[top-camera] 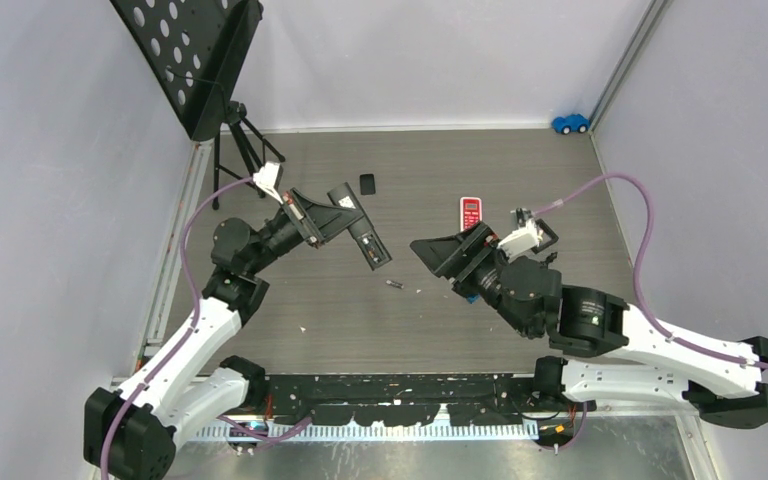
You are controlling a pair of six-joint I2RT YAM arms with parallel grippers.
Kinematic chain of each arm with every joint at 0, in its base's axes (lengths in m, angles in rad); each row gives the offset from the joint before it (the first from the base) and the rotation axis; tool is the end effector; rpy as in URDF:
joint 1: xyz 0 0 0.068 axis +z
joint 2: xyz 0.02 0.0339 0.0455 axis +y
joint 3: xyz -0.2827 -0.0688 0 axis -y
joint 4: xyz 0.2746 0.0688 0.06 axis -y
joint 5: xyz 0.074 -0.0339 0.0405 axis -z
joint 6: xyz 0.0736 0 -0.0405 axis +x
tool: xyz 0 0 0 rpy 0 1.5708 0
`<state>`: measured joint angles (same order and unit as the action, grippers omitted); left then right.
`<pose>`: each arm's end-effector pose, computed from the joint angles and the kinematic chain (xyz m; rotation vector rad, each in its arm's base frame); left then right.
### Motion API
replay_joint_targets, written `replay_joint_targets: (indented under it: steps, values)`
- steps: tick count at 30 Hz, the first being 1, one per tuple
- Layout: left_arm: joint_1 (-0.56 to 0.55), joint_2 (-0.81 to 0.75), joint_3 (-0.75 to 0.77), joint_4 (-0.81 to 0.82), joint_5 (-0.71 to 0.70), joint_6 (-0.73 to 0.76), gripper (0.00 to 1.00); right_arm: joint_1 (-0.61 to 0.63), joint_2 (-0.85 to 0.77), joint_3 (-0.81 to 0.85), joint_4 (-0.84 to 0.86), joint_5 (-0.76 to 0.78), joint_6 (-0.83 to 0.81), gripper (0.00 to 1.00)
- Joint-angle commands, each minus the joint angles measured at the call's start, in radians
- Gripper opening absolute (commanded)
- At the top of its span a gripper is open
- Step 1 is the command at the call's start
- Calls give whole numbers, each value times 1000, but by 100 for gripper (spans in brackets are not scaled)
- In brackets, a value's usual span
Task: Load the batteries into the remote control
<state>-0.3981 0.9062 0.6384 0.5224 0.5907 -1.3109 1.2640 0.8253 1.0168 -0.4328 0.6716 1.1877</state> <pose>0.2211 -0.1375 0.3553 -0.1317 1.6136 -1.7707 0.1083 0.1904 0.4009 0.4339 1.8628 1.1430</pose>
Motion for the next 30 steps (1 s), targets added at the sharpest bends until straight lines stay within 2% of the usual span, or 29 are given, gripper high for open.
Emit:
replay_joint_targets:
  steps: [1,6,13,23,30]
  values:
    - [1,11,33,129,-64,-62,0,1,24,-44,174,32,178,80]
    - [1,39,33,190,-72,-133,0,0,114,-31,344,-38,111,80]
    - [1,50,50,181,-45,-169,0,-29,203,26,343,-44,147,81]
    - [1,32,51,154,-23,-163,0,-110,261,33,415,-168,175,81]
    - [1,24,50,125,-13,-136,0,-127,280,41,427,-199,163,80]
